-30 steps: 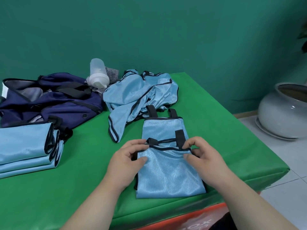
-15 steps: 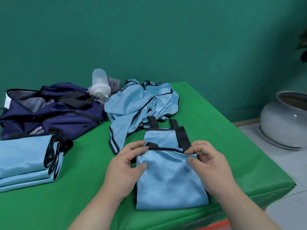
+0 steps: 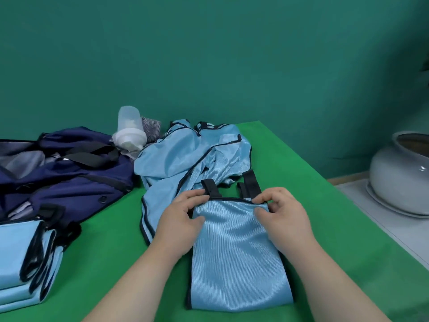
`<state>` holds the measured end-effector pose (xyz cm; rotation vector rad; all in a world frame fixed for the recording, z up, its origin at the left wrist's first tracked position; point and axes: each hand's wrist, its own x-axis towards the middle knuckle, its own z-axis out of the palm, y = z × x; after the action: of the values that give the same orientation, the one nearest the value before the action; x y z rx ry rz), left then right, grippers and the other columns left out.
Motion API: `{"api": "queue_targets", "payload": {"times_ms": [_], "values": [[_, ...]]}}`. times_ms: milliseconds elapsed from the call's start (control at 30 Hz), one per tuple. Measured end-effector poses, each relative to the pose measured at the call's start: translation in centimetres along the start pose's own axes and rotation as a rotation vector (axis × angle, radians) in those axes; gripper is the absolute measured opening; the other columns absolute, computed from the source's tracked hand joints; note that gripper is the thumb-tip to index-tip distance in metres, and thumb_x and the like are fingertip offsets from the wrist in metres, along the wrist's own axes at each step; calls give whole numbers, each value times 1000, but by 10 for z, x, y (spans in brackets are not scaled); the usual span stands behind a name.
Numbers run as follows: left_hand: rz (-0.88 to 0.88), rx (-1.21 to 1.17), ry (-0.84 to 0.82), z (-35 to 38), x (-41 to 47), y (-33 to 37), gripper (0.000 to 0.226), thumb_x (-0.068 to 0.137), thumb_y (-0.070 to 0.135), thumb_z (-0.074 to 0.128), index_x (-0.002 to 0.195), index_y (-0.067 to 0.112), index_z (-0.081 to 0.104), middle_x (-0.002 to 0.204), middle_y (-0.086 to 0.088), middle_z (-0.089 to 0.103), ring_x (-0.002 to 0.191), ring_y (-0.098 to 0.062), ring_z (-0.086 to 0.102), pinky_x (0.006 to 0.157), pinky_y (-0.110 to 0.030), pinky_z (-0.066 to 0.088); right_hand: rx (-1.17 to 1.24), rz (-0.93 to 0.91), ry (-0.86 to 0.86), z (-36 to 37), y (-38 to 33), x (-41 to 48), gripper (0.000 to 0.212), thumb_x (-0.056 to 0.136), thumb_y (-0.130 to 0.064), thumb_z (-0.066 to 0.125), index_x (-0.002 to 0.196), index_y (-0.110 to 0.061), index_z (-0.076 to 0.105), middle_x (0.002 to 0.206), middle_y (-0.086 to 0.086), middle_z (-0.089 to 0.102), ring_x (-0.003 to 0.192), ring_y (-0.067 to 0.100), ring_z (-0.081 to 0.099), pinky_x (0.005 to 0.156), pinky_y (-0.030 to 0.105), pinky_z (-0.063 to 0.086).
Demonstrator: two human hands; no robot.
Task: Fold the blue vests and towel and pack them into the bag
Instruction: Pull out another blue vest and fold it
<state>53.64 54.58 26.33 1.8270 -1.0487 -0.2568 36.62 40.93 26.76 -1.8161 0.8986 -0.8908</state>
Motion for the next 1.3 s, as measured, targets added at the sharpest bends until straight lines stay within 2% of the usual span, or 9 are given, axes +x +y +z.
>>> {"api": "queue_targets", "payload": {"times_ms": [100,333,533,767,900,1033,1100,1200,1300], "values": [[-21,59,-3,10,4,-16,50,86,-4,65,108,41,65,124,36,50,108,29,42,90,1,35,-113,-7,-24,6,10,5,29,83,-3,67,78,-32,67,101,-13,56,58,4,47,51,14,37],[-37,95,11,17,9,-32,41,89,6,66,111,41,67,128,33,51,111,30,38,89,9,23,-295,1,-23,11,21,12,17,89,-15,66,97,-29,69,103,-22,45,73,-5,51,61,5,37],[29,19,165,16,11,-18,34,89,8,69,109,35,71,122,32,58,110,25,46,87,7,28,-202,-29,96,11,14,12,22,89,-12,67,87,-34,68,97,-17,52,72,3,51,61,7,39],[-30,170,72,22,22,-32,32,94,12,64,120,30,69,124,29,52,106,22,43,92,8,22,-256,19,70,17,21,16,24,90,-8,62,83,-31,67,95,-16,49,68,-8,48,57,8,36],[-26,166,69,23,20,-31,28,95,20,63,119,34,67,127,27,51,108,22,40,91,9,20,-275,30,61,18,23,16,24,92,-10,61,84,-31,65,96,-17,47,65,-4,49,54,11,37],[-9,164,3,24,19,-30,28,97,30,60,125,33,64,129,26,48,115,15,38,90,9,18,-319,-5,15,18,23,14,19,91,-13,61,88,-32,65,104,-17,47,77,1,53,60,12,40],[-2,174,-4,24,19,-31,28,98,30,58,125,31,64,130,25,48,114,14,38,89,9,18,-347,-8,-13,18,23,13,17,90,-18,63,90,-35,64,110,-18,46,85,0,54,68,20,46],[5,186,-21,25,19,-30,26,99,29,58,124,28,64,126,25,49,106,19,41,87,9,20,-338,-9,-44,16,21,12,14,92,-21,62,93,-35,63,112,-20,43,90,-5,52,64,9,42],[-7,156,9,24,17,-26,21,97,24,61,117,25,67,113,31,49,103,26,41,85,8,24,-354,-3,-73,16,18,11,14,93,-21,62,94,-36,63,111,-22,46,87,3,57,65,12,43]]}}
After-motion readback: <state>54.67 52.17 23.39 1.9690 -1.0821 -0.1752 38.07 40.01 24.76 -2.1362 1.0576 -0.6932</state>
